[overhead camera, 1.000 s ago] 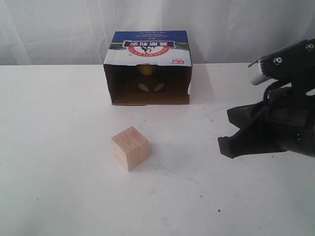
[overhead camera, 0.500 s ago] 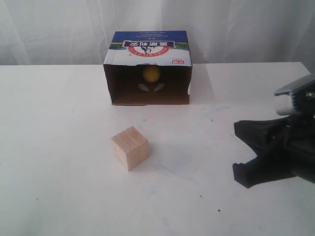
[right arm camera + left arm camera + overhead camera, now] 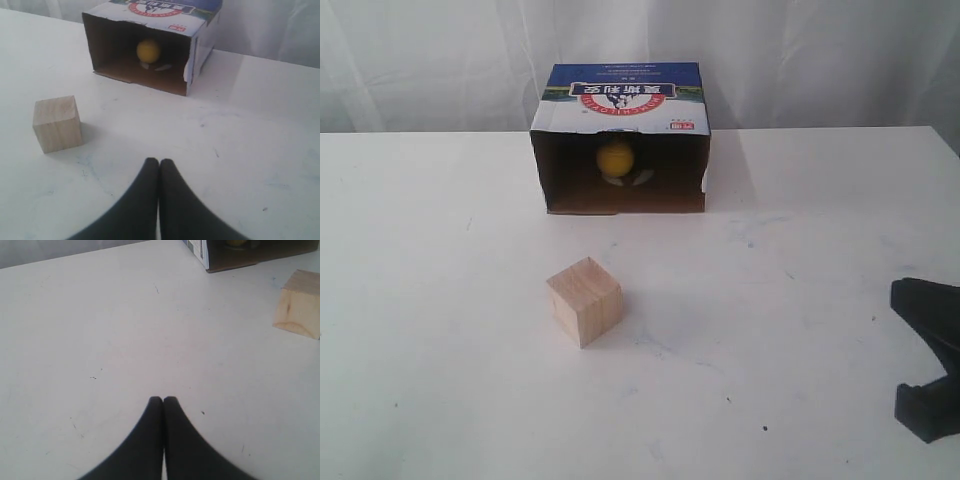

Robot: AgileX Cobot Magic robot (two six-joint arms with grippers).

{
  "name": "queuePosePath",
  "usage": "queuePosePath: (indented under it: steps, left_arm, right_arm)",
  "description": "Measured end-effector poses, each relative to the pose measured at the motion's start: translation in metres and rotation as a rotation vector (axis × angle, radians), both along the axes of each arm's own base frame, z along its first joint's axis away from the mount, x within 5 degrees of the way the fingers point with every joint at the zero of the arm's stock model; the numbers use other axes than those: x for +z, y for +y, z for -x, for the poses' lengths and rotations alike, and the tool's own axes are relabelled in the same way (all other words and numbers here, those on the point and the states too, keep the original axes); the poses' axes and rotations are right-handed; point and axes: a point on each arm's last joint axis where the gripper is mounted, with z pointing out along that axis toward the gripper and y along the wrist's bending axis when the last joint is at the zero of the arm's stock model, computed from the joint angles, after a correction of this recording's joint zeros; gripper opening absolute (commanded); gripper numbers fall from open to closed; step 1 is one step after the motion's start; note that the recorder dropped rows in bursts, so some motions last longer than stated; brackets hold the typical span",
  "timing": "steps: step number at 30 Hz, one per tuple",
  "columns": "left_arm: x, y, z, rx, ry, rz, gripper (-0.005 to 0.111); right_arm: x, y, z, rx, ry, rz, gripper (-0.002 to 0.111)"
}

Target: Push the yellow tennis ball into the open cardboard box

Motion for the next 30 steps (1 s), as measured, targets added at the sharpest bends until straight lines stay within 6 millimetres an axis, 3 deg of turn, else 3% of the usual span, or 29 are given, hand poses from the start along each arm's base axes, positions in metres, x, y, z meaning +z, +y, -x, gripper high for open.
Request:
queuePosePath:
  steps: [8, 14, 25, 30]
  left_arm:
    - [0.0, 0.0, 0.0, 0.0, 0.0, 0.0, 0.0]
    - [0.0, 0.0, 0.0, 0.0, 0.0, 0.0, 0.0]
    - [0.0, 0.0, 0.0, 0.0, 0.0, 0.0, 0.0]
    - [0.0, 0.0, 0.0, 0.0, 0.0, 0.0, 0.0]
  right_arm:
    - [-0.021, -0.02, 0.018, -0.135, -0.03, -0.08, 0.0]
    - [-0.022, -0.029, 0.024, -0.222, -0.08, -0.1, 0.0]
    - [-0.03, -0.039, 0.042, -0.309, -0.068, -0.09, 0.0]
    - [-0.048, -0.039, 0.041, -0.314, -0.107, -0.102, 0.0]
